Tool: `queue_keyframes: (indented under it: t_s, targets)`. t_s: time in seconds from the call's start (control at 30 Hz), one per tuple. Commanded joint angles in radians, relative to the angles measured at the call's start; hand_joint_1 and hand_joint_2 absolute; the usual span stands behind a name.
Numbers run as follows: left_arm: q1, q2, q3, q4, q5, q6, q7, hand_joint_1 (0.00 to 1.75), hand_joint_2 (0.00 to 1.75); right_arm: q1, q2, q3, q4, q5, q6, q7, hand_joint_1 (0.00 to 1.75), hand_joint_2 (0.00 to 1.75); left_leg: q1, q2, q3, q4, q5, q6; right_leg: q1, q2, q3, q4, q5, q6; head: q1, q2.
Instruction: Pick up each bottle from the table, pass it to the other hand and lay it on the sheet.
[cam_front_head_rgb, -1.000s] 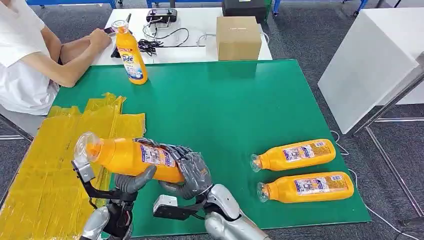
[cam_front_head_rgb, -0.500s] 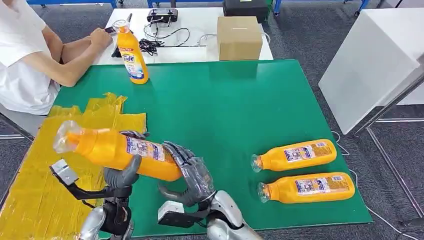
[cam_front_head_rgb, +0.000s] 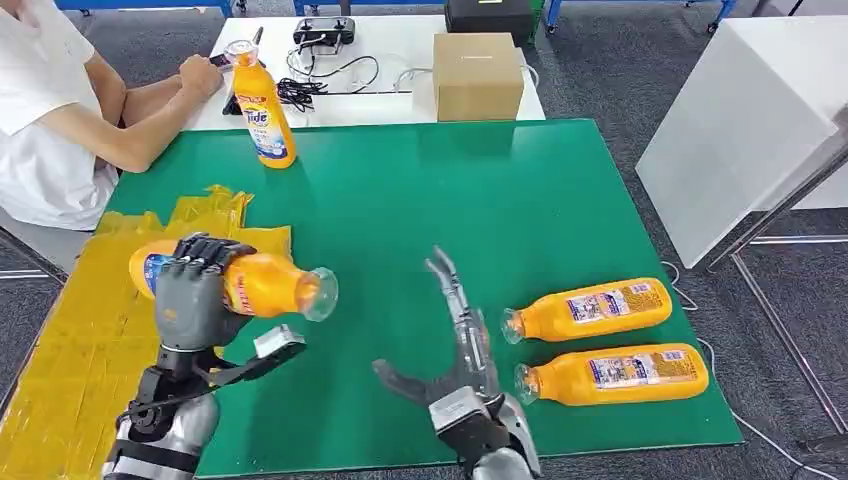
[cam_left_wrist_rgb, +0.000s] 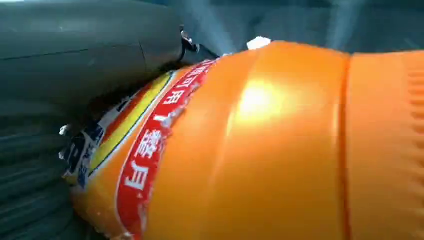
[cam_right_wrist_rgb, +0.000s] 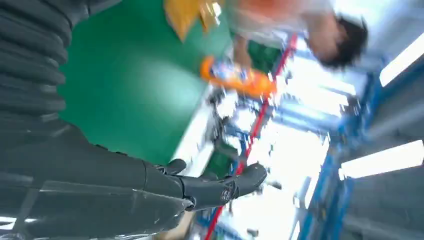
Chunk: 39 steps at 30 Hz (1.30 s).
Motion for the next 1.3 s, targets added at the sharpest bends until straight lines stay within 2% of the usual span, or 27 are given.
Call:
queue_keyframes:
  t_s: [0.03,0.07,0.1,0.17,0.27,0.3,0.37,0.43,0.5,0.63,0.7,0.73,0.97,1.1,1.3]
  targets:
    - [-0.316,0.388,-0.609,0.475,-0.132,-0.184,0.547,1.75,1.75,0.051,-0.022,-0.187,-0.138,-0.051,0.015,-0.027,0.0,1.75,0.001,-0.007,0.003,-0.001,0.001,-0.001,0.001,-0.008,0.006,-0.002,-0.002,0.0,0.0,0.0]
    - [-0.312,0.351,-0.543,0.53,-0.132,-0.169,0.481,1.75,1.75,0.054,-0.019,-0.196,-0.141,-0.052,0.012,-0.03,0.0,1.75,0.001,-0.011,0.001,-0.001,0.002,-0.001,0.0,-0.012,0.004,-0.001,-0.002,0.0,0.0,0.0]
    - [-0.326,0.343,-0.535,0.581,-0.132,-0.18,0.465,1.75,1.75,0.058,-0.02,-0.205,-0.146,-0.052,0.007,-0.033,0.0,1.75,0.001,-0.011,0.002,-0.001,0.002,-0.002,0.001,-0.012,0.005,-0.001,-0.002,-0.001,-0.001,0.0]
    - [-0.327,0.305,-0.47,0.645,-0.132,-0.191,0.411,1.75,1.75,0.064,-0.02,-0.216,-0.156,-0.05,-0.002,-0.036,0.0,1.75,0.0,-0.003,0.004,-0.002,0.001,-0.002,0.0,-0.003,0.004,-0.002,-0.001,0.0,0.0,0.0]
    - [-0.327,0.301,-0.464,0.653,-0.132,-0.182,0.403,1.75,1.75,0.067,-0.023,-0.218,-0.161,-0.05,-0.002,-0.038,0.0,1.75,0.0,-0.001,0.003,-0.001,0.0,-0.001,0.0,-0.001,0.004,-0.001,-0.001,0.0,0.0,0.0]
    - [-0.327,0.3,-0.464,0.652,-0.132,-0.182,0.402,1.75,1.75,0.067,-0.021,-0.217,-0.161,-0.05,-0.002,-0.038,0.0,1.75,0.001,-0.001,0.007,-0.002,-0.001,-0.002,0.001,-0.002,0.009,-0.003,-0.002,0.001,0.0,0.0]
    - [-0.327,0.3,-0.464,0.652,-0.132,-0.182,0.402,1.75,1.75,0.067,-0.021,-0.217,-0.161,-0.05,-0.002,-0.038,0.0,1.75,0.001,0.0,0.001,0.0,0.0,-0.001,0.001,-0.001,0.003,-0.001,-0.001,0.0,0.0,0.0]
    - [-0.327,0.3,-0.464,0.652,-0.132,-0.182,0.402,1.75,1.75,0.067,-0.021,-0.217,-0.161,-0.05,-0.002,-0.038,0.0,1.75,0.0,-0.001,0.002,-0.001,0.0,-0.001,0.0,-0.001,0.003,-0.001,-0.001,0.0,0.0,0.0]
    - [-0.311,0.274,-0.397,0.661,-0.132,-0.213,0.367,1.75,1.75,0.069,-0.02,-0.219,-0.163,-0.044,-0.015,-0.041,0.0,1.75,0.001,-0.002,0.003,-0.001,0.0,-0.002,0.001,-0.002,0.005,-0.001,-0.001,0.0,0.0,0.0]
    - [-0.328,0.222,-0.28,0.817,-0.129,-0.207,0.324,1.75,1.75,0.068,-0.021,-0.221,-0.165,-0.037,-0.037,-0.045,0.0,1.75,0.0,0.0,0.004,-0.002,0.0,-0.002,0.0,0.0,0.005,-0.002,0.0,0.0,0.0,0.0]
    - [-0.335,0.196,-0.206,0.889,-0.068,-0.175,0.245,1.75,1.75,0.06,-0.023,-0.213,-0.157,-0.029,-0.047,-0.045,0.0,1.75,0.001,-0.001,0.004,-0.002,0.0,-0.002,0.001,0.0,0.006,-0.002,0.0,0.0,0.0,0.0]
    - [-0.332,0.187,-0.185,0.905,-0.051,-0.161,0.225,0.02,1.75,0.059,-0.024,-0.209,-0.155,-0.027,-0.051,-0.044,0.0,1.75,0.0,0.0,0.004,-0.002,0.0,-0.002,0.0,0.001,0.005,-0.002,0.0,0.0,0.0,0.0]
    - [-0.313,0.149,-0.12,0.901,-0.008,-0.124,0.183,0.0,1.75,0.05,-0.03,-0.196,-0.136,-0.016,-0.062,-0.033,0.0,1.75,0.0,0.0,0.009,-0.002,0.001,-0.002,0.0,0.0,0.009,-0.001,0.0,0.0,0.0,0.0]
    - [-0.27,0.11,-0.044,0.811,0.119,-0.095,0.077,0.0,1.75,0.057,-0.033,-0.195,-0.132,-0.01,-0.075,-0.027,0.0,1.75,0.0,0.0,0.01,-0.002,0.001,-0.002,0.0,0.001,0.01,-0.001,0.001,0.0,0.0,0.0]
    - [-0.206,0.092,-0.018,0.664,0.246,-0.139,0.003,0.0,1.75,0.065,-0.028,-0.2,-0.132,0.005,-0.087,-0.023,0.0,1.75,0.001,-0.001,0.01,-0.003,0.0,-0.002,0.001,0.0,0.012,-0.004,0.0,0.001,0.0,0.0]
